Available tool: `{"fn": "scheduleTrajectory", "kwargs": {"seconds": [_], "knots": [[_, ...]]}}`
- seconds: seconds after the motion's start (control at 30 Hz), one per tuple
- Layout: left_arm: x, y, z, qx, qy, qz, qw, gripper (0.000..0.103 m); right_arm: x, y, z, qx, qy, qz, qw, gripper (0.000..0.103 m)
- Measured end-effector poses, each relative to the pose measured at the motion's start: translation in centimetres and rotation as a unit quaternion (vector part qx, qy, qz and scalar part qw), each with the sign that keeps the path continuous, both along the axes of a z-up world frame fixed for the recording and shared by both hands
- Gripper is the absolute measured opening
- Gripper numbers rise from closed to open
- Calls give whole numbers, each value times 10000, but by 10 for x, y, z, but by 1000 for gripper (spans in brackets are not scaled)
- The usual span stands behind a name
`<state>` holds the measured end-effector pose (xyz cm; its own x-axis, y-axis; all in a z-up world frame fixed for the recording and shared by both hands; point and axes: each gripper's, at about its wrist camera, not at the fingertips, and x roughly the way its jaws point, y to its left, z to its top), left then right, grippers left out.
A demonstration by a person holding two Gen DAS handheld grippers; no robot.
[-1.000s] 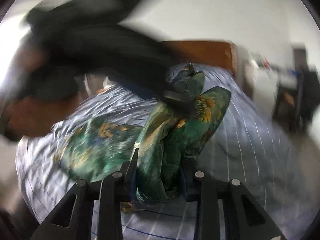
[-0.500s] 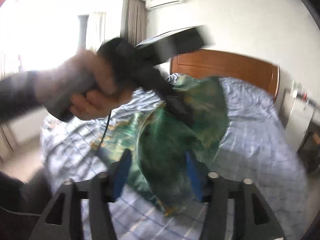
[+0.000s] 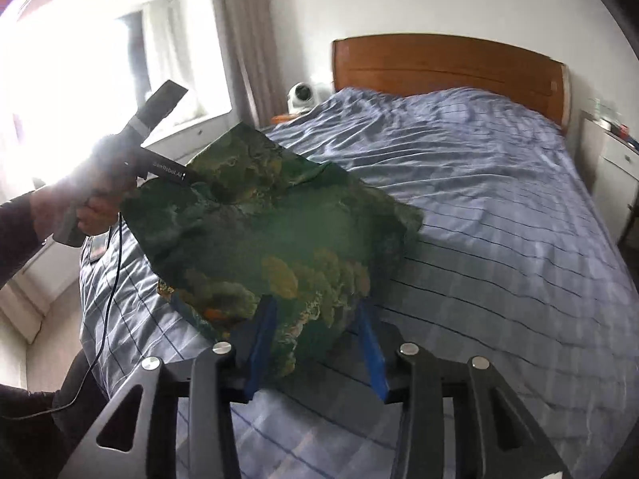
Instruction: Fold large clothes
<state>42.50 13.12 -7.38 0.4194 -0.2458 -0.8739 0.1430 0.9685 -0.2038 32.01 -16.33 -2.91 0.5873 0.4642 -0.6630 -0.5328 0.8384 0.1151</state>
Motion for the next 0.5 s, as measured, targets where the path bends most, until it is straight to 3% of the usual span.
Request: {"fn": "scheduleTrajectory", "kwargs": {"seconds": [0.17, 0.3, 0.37, 0.5], "knots": [[-5, 31, -29, -113, 122, 240, 9996, 36, 25, 57, -32, -216, 93, 387, 9990, 41], [-11, 54, -68, -541, 322, 333, 9975, 40, 44, 86, -81, -436, 958, 483, 9933, 41], [-13, 56, -81, -596, 276, 327, 9973, 42, 40, 94, -98, -670, 863, 437, 9931, 41], [-12, 64, -86, -922, 263, 412, 9945, 44, 37, 97, -101, -724, 842, 331, 9933, 41]]}}
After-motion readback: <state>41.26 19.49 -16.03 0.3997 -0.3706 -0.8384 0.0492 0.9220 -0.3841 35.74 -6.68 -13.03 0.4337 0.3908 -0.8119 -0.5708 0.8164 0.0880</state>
